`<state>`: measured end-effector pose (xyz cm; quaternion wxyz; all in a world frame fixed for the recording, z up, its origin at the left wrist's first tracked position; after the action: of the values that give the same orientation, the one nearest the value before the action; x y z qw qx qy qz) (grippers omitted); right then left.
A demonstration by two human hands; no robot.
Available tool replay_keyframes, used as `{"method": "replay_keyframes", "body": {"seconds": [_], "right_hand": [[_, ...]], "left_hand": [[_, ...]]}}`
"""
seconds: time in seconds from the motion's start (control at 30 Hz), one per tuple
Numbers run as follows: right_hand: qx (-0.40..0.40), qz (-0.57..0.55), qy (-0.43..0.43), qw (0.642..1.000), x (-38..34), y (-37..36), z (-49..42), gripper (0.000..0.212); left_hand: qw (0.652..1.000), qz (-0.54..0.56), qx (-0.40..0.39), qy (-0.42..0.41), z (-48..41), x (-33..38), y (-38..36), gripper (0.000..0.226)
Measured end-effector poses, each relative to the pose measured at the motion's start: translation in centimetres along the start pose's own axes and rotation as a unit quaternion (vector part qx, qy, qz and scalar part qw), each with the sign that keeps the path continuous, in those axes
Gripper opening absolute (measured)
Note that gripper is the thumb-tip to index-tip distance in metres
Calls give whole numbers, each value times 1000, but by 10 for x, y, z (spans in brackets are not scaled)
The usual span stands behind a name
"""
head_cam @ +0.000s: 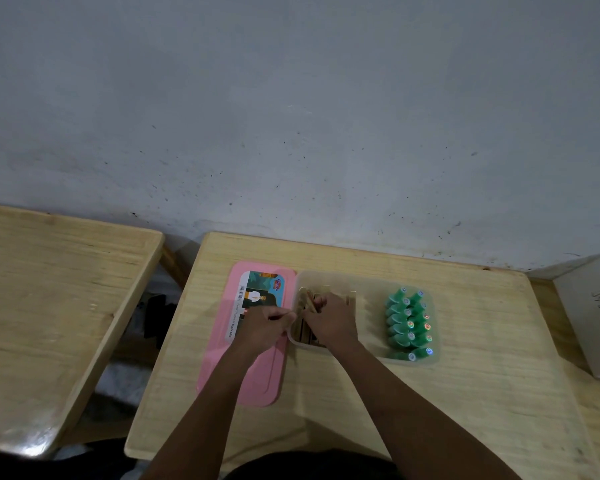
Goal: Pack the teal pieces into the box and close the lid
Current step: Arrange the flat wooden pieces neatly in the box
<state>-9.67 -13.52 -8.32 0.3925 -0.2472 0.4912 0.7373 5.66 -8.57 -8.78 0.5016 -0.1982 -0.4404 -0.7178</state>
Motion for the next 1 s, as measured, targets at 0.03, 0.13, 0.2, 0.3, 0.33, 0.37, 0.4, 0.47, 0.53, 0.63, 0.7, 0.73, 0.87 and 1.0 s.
{"method": "replay_keyframes", "body": {"seconds": [0.03,0.13,0.2,0.3,0.33,0.37,0.4,0.47,0.53,0.63,0.7,0.73,0.87,1.0], "right_hand": [[-4,10,3,1000,-1,0,0,12],[0,55,-5,998,1,7,4,7],[10,101,-19,995,7,13,5,10],[17,168,-31,985,14,19,6,22],[16,187,-32,982,16,22,7,25],[15,201,-35,979,18,24,7,26],[15,210,-37,977,20,26,6,28],[15,214,-49,975,23,30,5,32],[14,215,-61,975,26,35,4,35],[1,225,-58,973,24,36,3,42],[-1,226,-53,973,21,36,3,51],[3,224,-51,973,20,37,2,55],[24,221,-47,974,21,47,3,61],[0,245,-70,967,34,48,6,61]], "left_hand": [[1000,-2,0,1,0,0,0,20],[1000,-4,-2,2,-1,-2,-1,22],[1000,-6,-3,2,-2,-2,-1,23],[1000,3,-1,5,-4,-3,-1,22],[1000,5,-1,7,-4,-4,-1,21],[1000,7,-1,7,-4,-5,-1,20],[1000,8,-2,7,-4,-5,-2,19],[1000,10,-1,8,-3,-5,-2,19],[1000,9,0,6,-3,-5,-2,19],[1000,-1,2,1,-2,-3,-2,21],[1000,-1,6,-5,-2,-2,-1,24],[1000,0,8,-8,-1,-2,-1,25],[1000,2,12,-9,-1,-1,0,25],[1000,-3,12,-13,0,1,0,25]]}}
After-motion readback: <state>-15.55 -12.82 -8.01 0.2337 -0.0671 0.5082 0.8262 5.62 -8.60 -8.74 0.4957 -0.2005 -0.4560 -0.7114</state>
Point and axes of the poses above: each hand's wrist, its own z-axis away from the middle knuckle, its own y-axis out of the back of the hand, x = y × z, the point moved 9 cm from there along -z, towards the middle knuckle, and after that the axes turned 10 degrees about -z, right-handed, at the moved point
